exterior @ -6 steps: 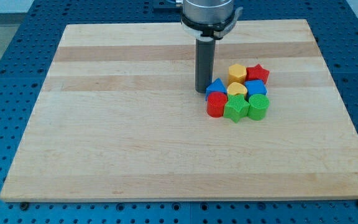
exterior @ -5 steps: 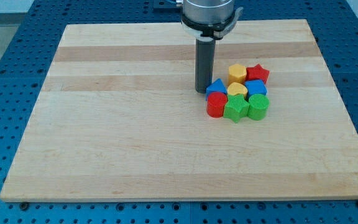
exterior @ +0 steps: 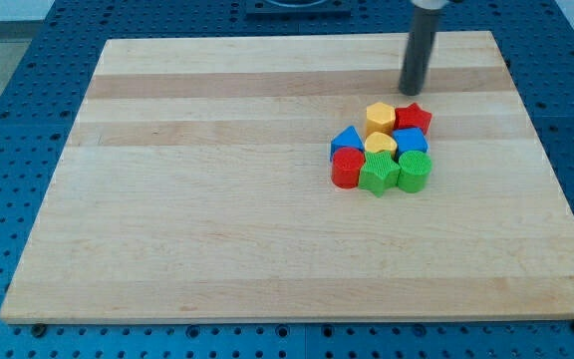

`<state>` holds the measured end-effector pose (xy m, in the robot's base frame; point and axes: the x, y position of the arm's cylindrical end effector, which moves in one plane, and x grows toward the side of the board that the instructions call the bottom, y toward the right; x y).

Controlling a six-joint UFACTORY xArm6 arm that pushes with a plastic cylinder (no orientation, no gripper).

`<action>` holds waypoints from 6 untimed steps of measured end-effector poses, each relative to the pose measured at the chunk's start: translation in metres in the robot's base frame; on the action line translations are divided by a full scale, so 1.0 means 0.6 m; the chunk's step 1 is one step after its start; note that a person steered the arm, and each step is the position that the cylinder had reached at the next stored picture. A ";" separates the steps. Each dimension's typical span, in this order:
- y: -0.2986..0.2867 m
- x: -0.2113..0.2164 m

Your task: Move the red star into the yellow blocks

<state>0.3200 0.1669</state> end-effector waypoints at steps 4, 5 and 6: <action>-0.005 0.071; -0.033 0.071; -0.057 0.071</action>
<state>0.3628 0.1329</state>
